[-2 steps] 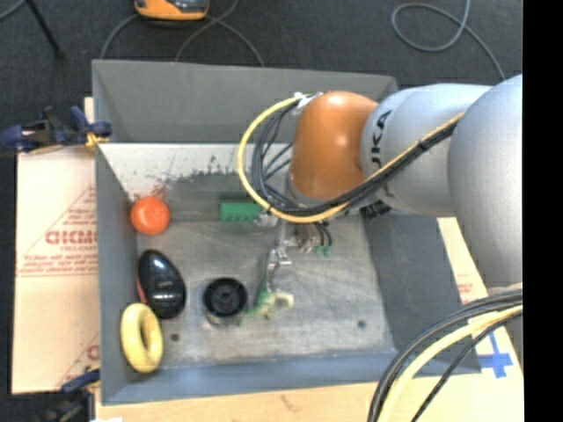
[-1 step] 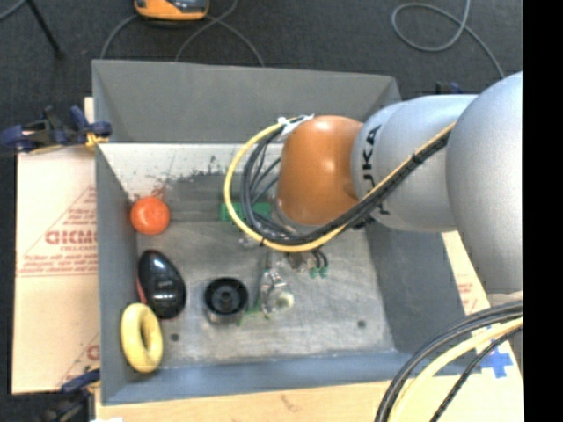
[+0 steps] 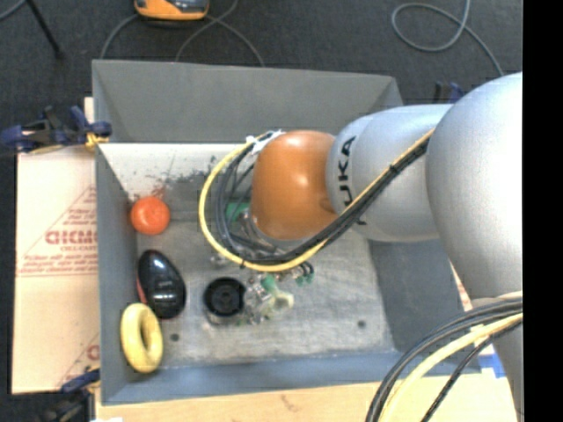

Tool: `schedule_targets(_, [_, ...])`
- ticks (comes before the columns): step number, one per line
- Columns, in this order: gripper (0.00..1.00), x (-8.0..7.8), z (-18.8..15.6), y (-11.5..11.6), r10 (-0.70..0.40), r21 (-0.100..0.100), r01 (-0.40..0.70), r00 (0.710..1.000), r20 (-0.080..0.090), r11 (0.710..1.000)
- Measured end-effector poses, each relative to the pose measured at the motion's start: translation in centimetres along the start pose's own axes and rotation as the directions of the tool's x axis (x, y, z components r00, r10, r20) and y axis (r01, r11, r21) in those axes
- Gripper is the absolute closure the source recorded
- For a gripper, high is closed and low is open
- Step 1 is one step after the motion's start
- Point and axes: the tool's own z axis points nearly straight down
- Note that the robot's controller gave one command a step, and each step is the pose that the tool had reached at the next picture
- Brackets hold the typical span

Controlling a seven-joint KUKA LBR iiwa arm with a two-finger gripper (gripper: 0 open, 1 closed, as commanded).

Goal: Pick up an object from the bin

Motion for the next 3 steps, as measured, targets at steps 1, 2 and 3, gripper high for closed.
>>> schedule_targets(1, [1.0, 4.3, 1.1, 7.4, -0.15, 0.008, 0.15, 0.989, 0.014, 0.989])
schedule_targets(2, [1.0, 4.3, 1.2, 7.4, -0.15, 0.008, 0.15, 0.989, 0.014, 0.989])
schedule_targets(3, [1.0, 1.7, -14.7, 7.2, -0.379, 0.007, 0.379, 0.926, 0.004, 0.926])
